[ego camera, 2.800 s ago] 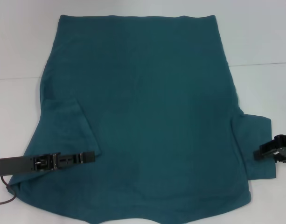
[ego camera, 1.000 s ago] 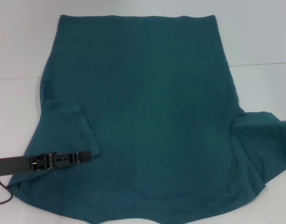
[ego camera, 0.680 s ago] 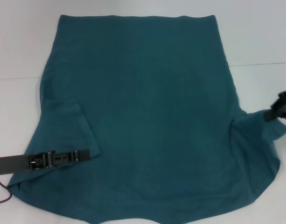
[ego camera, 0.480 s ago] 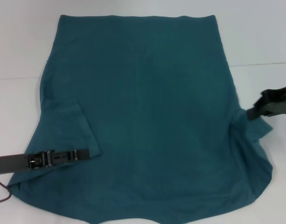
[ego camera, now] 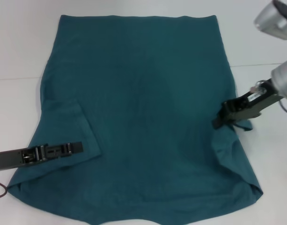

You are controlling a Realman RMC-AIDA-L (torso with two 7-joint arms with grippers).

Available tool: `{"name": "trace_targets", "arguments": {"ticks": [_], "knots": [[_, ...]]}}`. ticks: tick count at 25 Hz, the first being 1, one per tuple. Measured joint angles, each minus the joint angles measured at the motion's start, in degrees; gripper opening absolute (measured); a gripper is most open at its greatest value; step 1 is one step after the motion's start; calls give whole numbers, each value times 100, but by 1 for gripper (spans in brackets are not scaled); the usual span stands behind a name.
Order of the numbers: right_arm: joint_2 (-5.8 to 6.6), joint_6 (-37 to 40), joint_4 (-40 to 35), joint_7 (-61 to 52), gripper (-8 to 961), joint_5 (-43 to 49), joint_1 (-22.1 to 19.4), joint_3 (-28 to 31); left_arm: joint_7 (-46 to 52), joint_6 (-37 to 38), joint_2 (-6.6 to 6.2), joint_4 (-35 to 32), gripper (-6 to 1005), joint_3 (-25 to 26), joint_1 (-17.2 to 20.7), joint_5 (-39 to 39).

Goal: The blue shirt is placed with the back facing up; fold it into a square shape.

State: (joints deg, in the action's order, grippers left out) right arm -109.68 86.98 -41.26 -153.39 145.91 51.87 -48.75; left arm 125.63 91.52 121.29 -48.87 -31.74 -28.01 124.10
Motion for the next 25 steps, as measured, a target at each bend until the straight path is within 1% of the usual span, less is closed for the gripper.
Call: {"name": "trace_targets", "arguments": {"ticks": [3,7,11,20,25], "knots": [[-60,-148,37,-20,38,10,98,-280,14,-40,0,9,617,1,9,0],[-78,-220,40,-27,39,21,203,-550,14,-50,0,17,617,2,12,0],[-84,-253,39,-38,39,36,218,-587,14,-59,-1,56,617,2,14,0],[-151,-574,77,-249,41,34,160,-550,14,-128,-24,150,616,1,12,0],[-157,-572,223,-80,48,33,261,-600,14,-130,-26,150,616,1,8,0]]}}
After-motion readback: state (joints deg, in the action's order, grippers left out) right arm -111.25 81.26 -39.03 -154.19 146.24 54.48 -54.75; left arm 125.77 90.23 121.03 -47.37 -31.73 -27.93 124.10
